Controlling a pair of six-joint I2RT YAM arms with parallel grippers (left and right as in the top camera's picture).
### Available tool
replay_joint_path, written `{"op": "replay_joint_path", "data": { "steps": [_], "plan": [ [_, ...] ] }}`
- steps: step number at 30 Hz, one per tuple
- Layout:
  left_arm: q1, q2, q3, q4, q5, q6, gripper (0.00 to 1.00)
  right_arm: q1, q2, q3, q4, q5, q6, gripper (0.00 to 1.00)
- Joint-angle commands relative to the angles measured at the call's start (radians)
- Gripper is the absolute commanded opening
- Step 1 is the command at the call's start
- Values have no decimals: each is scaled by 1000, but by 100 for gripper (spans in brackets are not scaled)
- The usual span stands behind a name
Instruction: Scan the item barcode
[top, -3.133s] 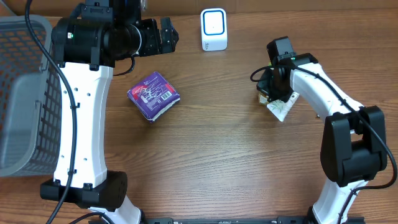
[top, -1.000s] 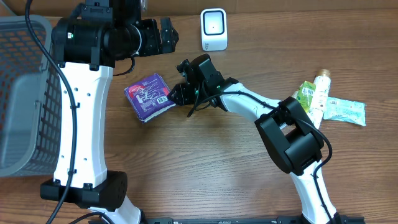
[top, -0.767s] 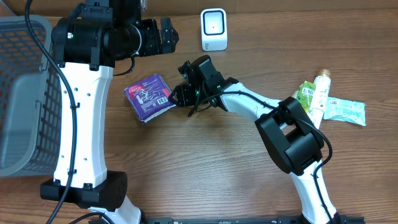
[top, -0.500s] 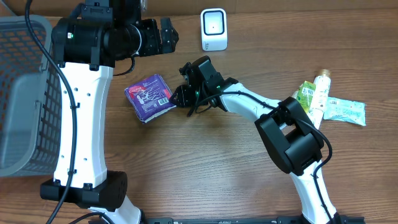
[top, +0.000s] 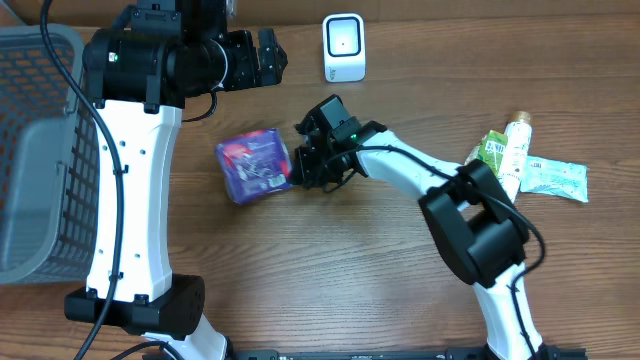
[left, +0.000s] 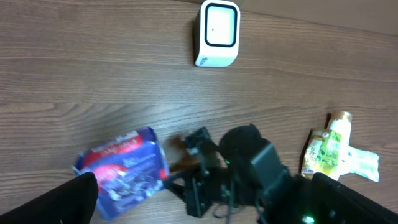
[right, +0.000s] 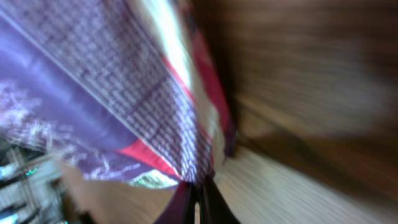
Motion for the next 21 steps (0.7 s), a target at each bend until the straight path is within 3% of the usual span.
{"op": "replay_joint_path", "data": {
  "steps": [1,9,10,11,12,14,17,18,21],
  "plan": [
    [-6,4,-2,4,1,12,99,-41,-137,-5,-142,236,-101,4],
    [-6,4,-2,4,1,12,100,-161,-282,-5,-449,568,-315,4],
    [-6,4,-2,4,1,12,100,-178,-290,-5,-458,596,-325,7],
    [-6,4,-2,4,1,12,100,-196,-299,-5,-460,600,-331,22],
    [-6,4,-2,4,1,12,100,-208,-306,-3,-457,580,-330,49],
    [-6,4,-2,4,1,12,99,-225,-312,16,-443,452,-330,65],
    [-6,4,-2,4,1,12,100,-219,-312,25,-342,198,-329,68],
    [-6,4,-2,4,1,12,99,-198,-302,23,-236,97,-266,66],
    [-6,4,-2,4,1,12,99,-149,-279,10,-70,143,-105,64]
  ]
}}
